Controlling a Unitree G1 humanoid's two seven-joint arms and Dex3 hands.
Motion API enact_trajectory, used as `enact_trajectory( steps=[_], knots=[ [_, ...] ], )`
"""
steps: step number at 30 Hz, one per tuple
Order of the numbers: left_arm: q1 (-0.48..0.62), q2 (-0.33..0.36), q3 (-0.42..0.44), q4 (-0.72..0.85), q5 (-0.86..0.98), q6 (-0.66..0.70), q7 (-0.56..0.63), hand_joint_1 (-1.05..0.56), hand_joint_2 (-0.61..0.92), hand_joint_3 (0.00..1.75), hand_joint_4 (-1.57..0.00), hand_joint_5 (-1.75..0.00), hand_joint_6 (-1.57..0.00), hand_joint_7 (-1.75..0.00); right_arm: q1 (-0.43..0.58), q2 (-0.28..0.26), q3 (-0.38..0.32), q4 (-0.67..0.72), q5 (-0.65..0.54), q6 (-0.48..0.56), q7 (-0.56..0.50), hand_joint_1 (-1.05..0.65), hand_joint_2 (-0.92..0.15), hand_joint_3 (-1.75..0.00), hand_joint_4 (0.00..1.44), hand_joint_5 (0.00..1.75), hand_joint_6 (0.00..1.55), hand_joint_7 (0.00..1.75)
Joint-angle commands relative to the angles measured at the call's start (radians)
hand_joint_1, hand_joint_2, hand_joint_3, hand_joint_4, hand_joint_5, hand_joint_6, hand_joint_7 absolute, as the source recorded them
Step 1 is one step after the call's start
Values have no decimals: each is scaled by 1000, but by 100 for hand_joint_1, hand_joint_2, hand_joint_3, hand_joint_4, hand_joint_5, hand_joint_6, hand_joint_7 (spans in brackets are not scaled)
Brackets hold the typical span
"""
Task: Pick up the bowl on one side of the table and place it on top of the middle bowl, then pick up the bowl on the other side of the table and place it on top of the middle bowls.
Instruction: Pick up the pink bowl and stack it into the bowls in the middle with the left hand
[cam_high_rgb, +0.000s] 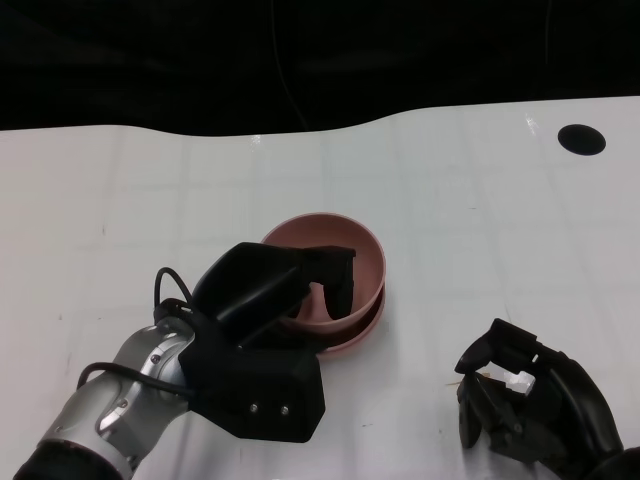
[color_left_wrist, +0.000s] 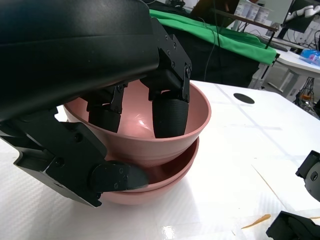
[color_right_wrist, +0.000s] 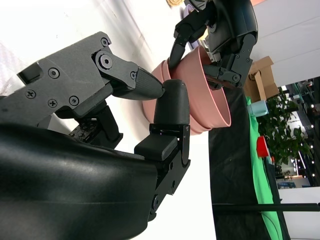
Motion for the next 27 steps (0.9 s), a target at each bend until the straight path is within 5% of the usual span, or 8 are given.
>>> enact_trajectory(
  steps=[1, 3, 5, 6, 8, 11, 16, 27],
  knots=[
    [-5, 11, 1, 4, 8, -8, 20, -3, 75, 62, -72, -175, -57, -175, -3, -7, -5, -1, -3, -14, -8, -24, -67, -88, 88, 175, 71, 162],
    [-3, 12, 3, -1, 7, -5, 22, -2, 75, 62, -70, -175, -57, -174, -6, -7, -6, 3, -2, -15, -5, -24, -67, -88, 88, 175, 71, 162],
    [3, 17, 5, -15, 16, 6, 27, -5, 74, 59, -66, -167, -64, -149, -9, -6, -9, 11, 2, -20, 0, -24, -67, -88, 88, 175, 71, 162],
    [7, 23, 3, -28, 33, 18, 34, -12, 77, 54, -66, -149, -69, -124, -10, -6, -9, 13, 1, -24, 2, -23, -67, -89, 88, 175, 71, 162],
    [13, 30, -1, -48, 60, 38, 44, -38, 89, 34, -79, -80, -88, -52, -10, -7, -8, 15, -2, -28, -1, -24, -66, -89, 88, 175, 71, 162],
    [28, 40, -2, -101, 107, 87, 54, -79, 92, 47, -73, -19, -81, -9, -10, -8, -8, 12, 0, -23, -3, -24, -67, -89, 89, 175, 72, 162],
    [41, 40, 2, -142, 103, 125, 34, -103, 92, 63, -48, 0, -59, 0, -13, -13, -14, 22, 8, -26, 13, -26, -68, -86, 87, 175, 70, 161],
    [56, 41, 4, -158, 79, 130, 28, -105, 92, 69, -33, 0, -50, 0, -15, -16, -17, 33, 8, -38, 26, -27, -70, -83, 86, 175, 69, 163]
  ],
)
